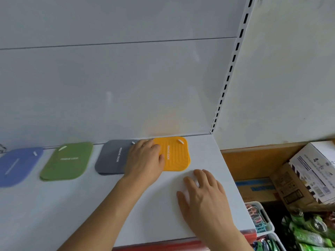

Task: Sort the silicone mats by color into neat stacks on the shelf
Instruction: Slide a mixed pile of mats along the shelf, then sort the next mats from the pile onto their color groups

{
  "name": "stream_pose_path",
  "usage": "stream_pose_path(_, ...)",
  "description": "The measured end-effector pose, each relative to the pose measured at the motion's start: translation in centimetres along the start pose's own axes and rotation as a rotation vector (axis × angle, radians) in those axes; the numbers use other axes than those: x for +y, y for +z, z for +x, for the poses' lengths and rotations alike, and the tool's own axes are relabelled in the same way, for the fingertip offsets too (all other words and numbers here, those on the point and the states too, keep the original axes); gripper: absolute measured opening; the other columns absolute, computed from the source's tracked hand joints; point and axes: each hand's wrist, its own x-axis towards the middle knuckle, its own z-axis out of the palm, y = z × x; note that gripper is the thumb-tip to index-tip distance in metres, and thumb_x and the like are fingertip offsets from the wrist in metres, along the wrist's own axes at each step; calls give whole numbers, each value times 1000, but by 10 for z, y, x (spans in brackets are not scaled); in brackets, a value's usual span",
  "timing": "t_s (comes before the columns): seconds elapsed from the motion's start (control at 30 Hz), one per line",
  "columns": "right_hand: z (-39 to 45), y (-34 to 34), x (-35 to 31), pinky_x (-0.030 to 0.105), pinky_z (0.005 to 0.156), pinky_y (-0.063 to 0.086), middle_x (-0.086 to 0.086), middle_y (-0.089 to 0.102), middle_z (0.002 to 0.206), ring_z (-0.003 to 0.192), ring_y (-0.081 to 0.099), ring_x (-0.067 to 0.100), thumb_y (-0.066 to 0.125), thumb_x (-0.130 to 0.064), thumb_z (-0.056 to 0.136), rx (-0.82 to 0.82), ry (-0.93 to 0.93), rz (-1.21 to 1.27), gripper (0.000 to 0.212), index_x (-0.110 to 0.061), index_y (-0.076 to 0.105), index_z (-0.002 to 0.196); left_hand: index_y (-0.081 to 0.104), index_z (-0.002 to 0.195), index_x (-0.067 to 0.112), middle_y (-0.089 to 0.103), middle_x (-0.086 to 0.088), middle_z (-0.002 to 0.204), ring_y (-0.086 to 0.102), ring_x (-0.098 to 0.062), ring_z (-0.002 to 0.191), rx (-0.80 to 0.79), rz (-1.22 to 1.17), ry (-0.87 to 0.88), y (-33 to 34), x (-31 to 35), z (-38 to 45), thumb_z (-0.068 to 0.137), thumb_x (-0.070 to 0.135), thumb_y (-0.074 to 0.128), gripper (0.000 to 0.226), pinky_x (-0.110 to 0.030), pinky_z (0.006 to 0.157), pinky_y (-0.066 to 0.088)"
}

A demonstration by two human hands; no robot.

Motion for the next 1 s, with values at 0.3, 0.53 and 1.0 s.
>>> stream_pose_path(0.3, -8, -5, -63, 44, 77, 59, 8, 70, 111, 105, 67, 34, 45, -54, 85, -7, -154, 60, 46, -19, 73, 96, 74, 99, 19, 72, 6, 94, 66, -22, 91, 35, -49, -23, -47, -44, -92, 94, 45, 42, 41, -40, 77, 57)
stream_pose_path(0.53, -38, -3, -160, 44, 80, 60, 8, 71, 112, 104, 67, 33, 48, -54, 88, -14, -343, 73, 47, -18, 74, 103, 75, 112, 21, 75, 8, 108, 68, -19, 102, 71, -97, -211, -86, -126, -189, 96, 45, 51, 38, -38, 88, 57)
stream_pose_path(1.0, -128, 27, -447, 45, 85, 59, 6, 68, 117, 106, 65, 33, 51, -57, 91, 0, -657, 220, 47, -21, 72, 111, 70, 113, 31, 70, 16, 109, 66, -10, 102, 171, -103, -634, -161, -356, -454, 102, 50, 51, 29, -32, 81, 58)
